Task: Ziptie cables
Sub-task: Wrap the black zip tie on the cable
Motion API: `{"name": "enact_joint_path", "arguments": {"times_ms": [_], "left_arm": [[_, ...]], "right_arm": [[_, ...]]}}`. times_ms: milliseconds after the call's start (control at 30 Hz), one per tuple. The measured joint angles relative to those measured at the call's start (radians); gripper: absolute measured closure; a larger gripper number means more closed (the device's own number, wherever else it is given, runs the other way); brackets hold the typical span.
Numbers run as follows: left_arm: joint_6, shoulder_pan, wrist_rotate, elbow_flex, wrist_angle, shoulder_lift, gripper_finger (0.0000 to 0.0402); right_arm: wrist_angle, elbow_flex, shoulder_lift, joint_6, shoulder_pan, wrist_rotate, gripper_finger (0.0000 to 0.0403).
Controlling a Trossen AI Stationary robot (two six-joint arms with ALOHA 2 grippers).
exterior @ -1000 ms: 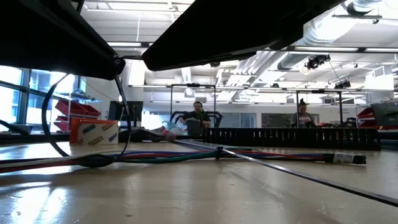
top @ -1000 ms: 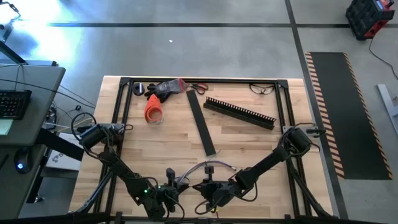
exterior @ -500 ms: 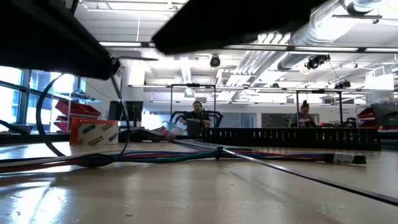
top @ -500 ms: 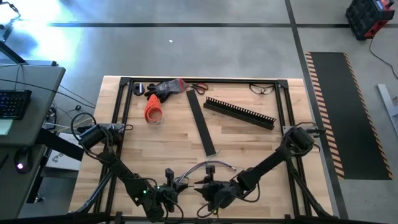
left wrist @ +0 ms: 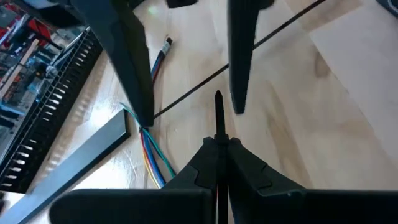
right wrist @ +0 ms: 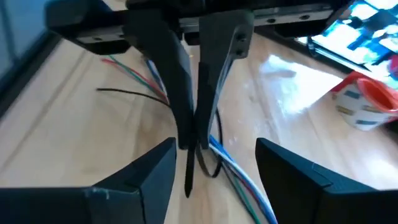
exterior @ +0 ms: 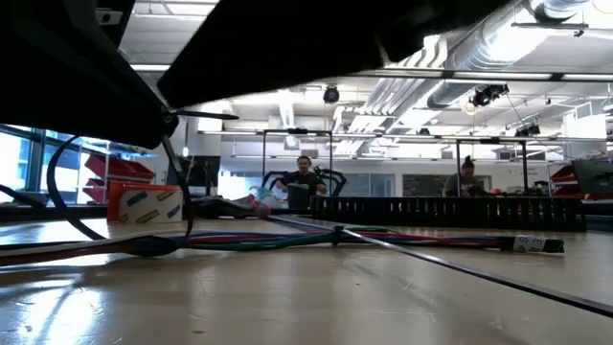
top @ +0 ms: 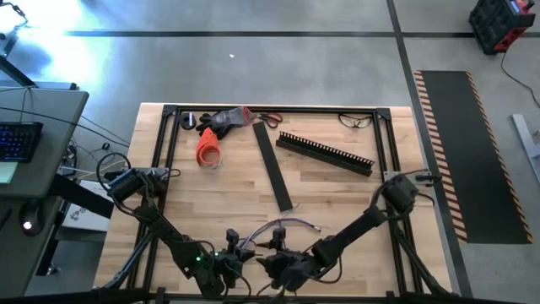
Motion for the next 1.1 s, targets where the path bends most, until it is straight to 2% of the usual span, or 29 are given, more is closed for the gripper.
{"name": "enact_joint_path", "arguments": {"times_ms": [233, 533, 700, 900, 1100], "left_arm": [[0.000, 0.000, -0.002, 0.000, 0.001, 0.000, 0.0401], [-0.002, 0.000, -0.003, 0.000, 0.002, 0.000, 0.0401], [-0.003, 0.000, -0.008, 0.000, 0.003, 0.000, 0.0399], [-0.003, 0.000, -0.002, 0.000, 0.002, 0.001, 0.0369], [-0.003, 0.004, 0.000, 0.000, -0.002, -0.001, 0.0320]], "right_arm": [[-0.079, 0.064, 0.053, -0.018, 0.003, 0.027, 0.0242], [-0.111, 0.069, 0.053, -0.018, 0.004, 0.030, 0.0330], [-0.101, 0.068, 0.053, -0.011, 0.004, 0.012, 0.0394], [-0.094, 0.069, 0.053, 0.102, 0.001, -0.001, 0.0401], [-0.196, 0.142, 0.053, 0.266, -0.025, -0.048, 0.0402]]}}
